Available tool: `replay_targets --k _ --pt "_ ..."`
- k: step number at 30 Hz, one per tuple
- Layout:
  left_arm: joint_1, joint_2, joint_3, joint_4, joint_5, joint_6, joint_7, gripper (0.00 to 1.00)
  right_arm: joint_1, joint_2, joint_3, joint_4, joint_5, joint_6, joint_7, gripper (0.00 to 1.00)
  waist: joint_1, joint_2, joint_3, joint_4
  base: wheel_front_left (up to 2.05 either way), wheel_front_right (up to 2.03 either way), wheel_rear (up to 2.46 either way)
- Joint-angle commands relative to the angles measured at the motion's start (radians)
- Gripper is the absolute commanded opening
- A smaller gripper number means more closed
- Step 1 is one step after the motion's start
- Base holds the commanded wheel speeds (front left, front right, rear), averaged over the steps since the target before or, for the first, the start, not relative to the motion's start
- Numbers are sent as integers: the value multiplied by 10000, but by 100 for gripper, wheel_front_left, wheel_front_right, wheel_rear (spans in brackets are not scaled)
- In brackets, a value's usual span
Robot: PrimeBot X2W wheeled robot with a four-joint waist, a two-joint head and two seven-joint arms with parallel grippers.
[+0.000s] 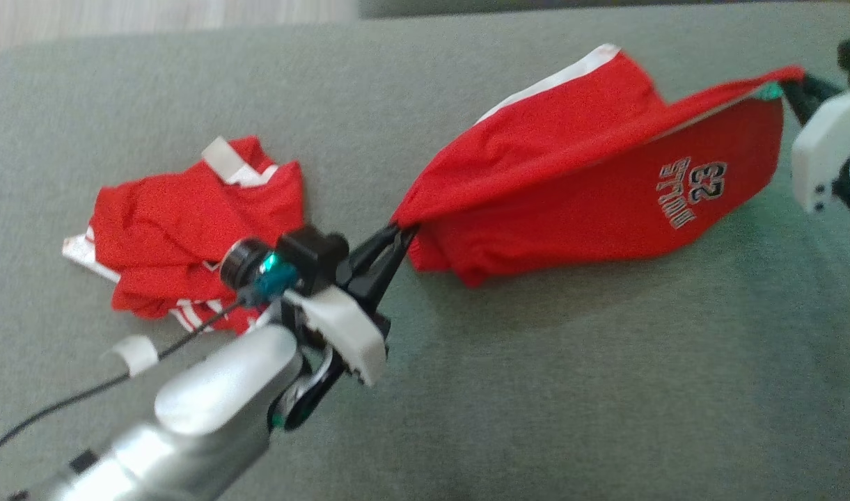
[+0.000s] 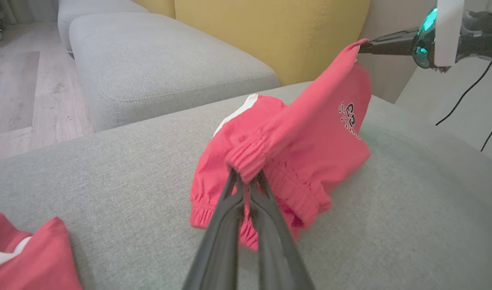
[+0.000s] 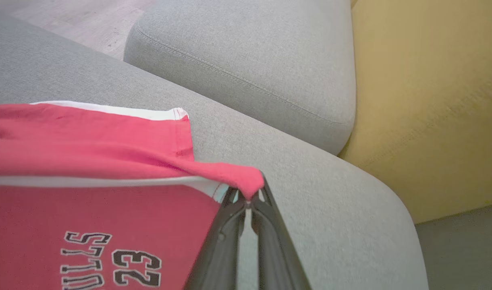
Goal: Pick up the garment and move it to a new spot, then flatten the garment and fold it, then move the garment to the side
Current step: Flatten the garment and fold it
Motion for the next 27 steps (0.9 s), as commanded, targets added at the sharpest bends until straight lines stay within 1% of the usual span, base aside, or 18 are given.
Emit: replay_targets --k 1,6,14,20,27 --pt "-591 147 483 -116 -50 -39 11 0 -292 -113 16 -137 -81 -9 19 0 -2 -1 524 455 0 0 0" --pt "-1331 -334 517 640 -13 -348 47 0 -1291 4 471 529 -279 -9 -13 0 -2 -1 1127 867 0 0 0" --pt "-2049 -1069 440 1744 59 -771 -127 0 -2406 233 812 1785 -257 -9 -385 0 -2 -1 1766 1362 0 0 0" --pt "-2303 -1445 457 2358 60 -931 -405 0 -2966 418 1256 2572 -398 -9 -765 0 -2 -1 2094 1461 0 0 0" --pt "-2496 -1794 364 2864 127 -1095 -657 0 -3475 749 1474 3506 -515 -9 -1306 0 -2 -1 2339 1653 0 0 0"
